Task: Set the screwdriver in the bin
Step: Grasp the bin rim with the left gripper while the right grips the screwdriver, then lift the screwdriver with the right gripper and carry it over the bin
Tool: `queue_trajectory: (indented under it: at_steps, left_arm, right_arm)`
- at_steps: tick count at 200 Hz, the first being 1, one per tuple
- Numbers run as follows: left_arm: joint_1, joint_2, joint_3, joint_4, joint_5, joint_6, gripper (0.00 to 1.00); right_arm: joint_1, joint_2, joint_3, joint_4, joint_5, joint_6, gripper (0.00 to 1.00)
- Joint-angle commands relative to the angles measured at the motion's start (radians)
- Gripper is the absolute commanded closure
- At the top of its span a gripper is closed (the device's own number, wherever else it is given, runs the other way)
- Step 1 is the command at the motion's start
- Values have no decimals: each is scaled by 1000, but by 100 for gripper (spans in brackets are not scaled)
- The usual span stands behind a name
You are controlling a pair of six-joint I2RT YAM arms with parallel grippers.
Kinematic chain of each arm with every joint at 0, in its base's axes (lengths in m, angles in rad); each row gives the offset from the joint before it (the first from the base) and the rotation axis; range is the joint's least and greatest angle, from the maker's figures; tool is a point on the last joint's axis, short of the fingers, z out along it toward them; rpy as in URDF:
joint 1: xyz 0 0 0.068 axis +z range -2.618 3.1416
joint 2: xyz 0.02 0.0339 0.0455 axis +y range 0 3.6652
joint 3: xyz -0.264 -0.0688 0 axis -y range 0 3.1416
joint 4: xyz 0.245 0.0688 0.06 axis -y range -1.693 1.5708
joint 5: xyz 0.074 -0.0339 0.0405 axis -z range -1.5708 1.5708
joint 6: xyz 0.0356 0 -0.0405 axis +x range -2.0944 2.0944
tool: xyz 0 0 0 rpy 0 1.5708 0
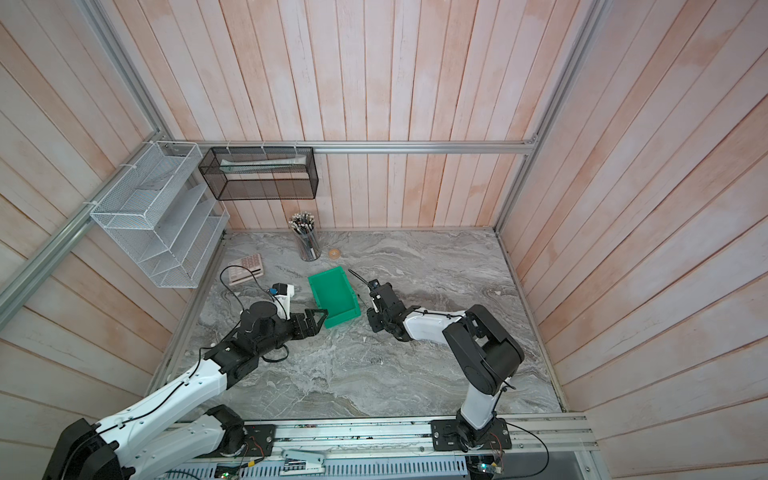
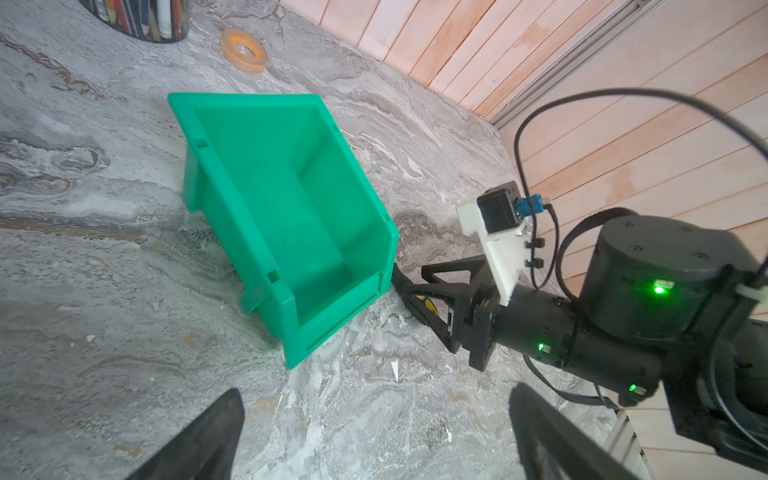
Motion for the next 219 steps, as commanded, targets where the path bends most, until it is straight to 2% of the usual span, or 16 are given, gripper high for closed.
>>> queue_trajectory:
  at_steps: [1,29,94,113,138,186,219]
  left_arm:
    - [-4,-13,5,-8,-22,16,0]
    - [-4,3,7,2,-21,7,0]
    - [-4,22,23,3,-11,7,0]
    - [-4,12,15,-3,-12,5,0]
    - [-3,-3,9,-19,-23,9,0]
    - [-2,-3,14,-17,-30,14,0]
    - [-4,3,24,-10,-28,11,0]
  right_arm:
    - [17,14,-2,-8,-6,20,57]
    - [33,32,-5,-12,24,18,69]
    - [44,50,-7,-14,66,13,69]
    - [44,54,-4,-27,76,5,77]
    - [44,11,-22,-29,91,4,81]
    - [43,-87,-18,-56,96,3,83]
    - [44,-160,53,-117,71,65,82]
